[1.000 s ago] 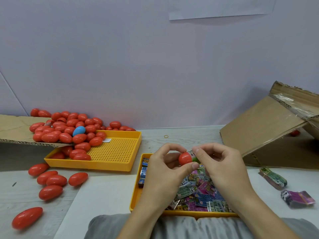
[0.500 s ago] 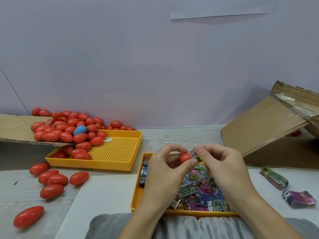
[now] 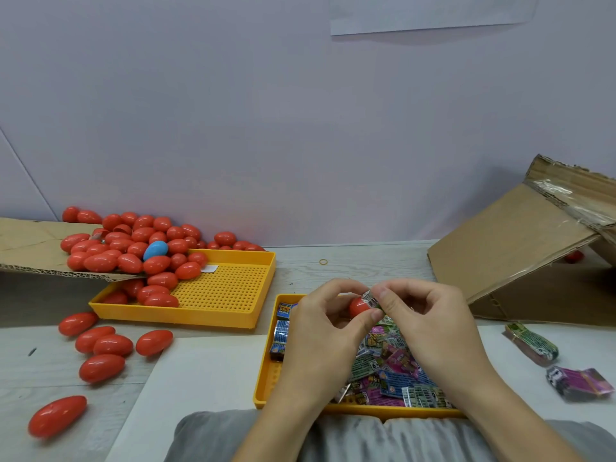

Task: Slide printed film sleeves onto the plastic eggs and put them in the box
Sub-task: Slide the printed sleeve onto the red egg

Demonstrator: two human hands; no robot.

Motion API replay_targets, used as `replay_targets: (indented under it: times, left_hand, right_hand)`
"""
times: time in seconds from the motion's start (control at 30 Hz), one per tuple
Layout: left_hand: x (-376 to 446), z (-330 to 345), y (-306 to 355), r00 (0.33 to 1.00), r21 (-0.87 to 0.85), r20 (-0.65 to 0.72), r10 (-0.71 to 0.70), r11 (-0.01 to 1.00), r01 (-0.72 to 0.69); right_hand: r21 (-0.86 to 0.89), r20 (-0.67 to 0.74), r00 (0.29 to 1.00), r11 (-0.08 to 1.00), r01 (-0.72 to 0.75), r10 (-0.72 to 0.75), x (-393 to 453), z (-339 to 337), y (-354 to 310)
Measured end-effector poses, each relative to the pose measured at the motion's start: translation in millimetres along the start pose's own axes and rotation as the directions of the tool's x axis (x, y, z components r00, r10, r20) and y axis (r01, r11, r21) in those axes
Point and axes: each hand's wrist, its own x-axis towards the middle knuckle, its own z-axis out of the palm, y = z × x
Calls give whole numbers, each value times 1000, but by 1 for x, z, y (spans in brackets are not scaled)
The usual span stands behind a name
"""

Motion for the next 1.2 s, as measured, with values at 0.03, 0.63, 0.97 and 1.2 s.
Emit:
replay_targets:
  times: [0.03, 0.63, 0.97, 1.2]
  left_hand:
    - [0, 0, 0, 1000, 9, -2, 9, 1000, -9]
    - [3, 1, -4, 993, -124, -112, -42, 992, 28]
    - [3, 4, -6, 990, -112, -120, -71, 992, 58]
    - [4, 4, -5, 993, -128, -33, -115, 986, 110]
  right_hand:
    - [-15, -6, 1000, 1000, 7, -7, 0, 0, 1]
    - [-597, 70, 976, 775, 207, -206, -6, 9, 7]
    - [-573, 32, 971, 791, 213, -239, -5, 9, 9]
    - [-501, 93, 965, 826, 259, -246, -5, 10, 10]
